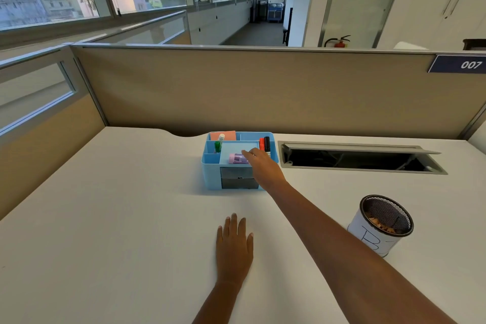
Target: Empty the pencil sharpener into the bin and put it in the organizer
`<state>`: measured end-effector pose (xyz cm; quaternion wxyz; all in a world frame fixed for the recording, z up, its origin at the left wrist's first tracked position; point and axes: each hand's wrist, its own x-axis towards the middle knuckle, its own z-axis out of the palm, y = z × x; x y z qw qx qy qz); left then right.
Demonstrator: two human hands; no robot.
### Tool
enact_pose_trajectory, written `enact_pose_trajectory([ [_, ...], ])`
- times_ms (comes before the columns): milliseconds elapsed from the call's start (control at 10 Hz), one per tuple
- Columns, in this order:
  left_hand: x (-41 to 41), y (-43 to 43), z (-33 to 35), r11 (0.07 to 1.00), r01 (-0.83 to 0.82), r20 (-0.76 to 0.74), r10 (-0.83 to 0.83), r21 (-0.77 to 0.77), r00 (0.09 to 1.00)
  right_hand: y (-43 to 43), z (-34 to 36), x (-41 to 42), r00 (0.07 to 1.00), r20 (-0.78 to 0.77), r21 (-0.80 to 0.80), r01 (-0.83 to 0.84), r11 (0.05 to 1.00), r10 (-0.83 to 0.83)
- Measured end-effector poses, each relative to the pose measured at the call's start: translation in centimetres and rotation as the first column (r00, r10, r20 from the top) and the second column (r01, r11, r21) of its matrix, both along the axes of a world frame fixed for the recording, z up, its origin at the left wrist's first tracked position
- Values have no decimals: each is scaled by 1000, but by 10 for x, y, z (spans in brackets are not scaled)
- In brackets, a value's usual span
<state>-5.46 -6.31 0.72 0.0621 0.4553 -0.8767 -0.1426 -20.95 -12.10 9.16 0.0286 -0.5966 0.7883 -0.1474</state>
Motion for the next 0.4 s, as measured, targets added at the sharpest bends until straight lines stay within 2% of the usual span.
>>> enact_pose_trajectory([
  [100,5,4,6,998,7,8,-7,-55,1000,4,-1,-2,1000,21,-7,-6,1000,6],
  [200,3,4,6,999,6,-19,-6,-45,1000,15,-3,2,999,47,-26,7,1000,-5],
  [300,0,2,-5,998,33,-10,-32,47,999,33,-5,7,995,93,-135,60,989,-48],
  [400,1,0,-18,1000,22,9,-22,5,1000,64,-16,14,973,199,-207,160,965,-118],
])
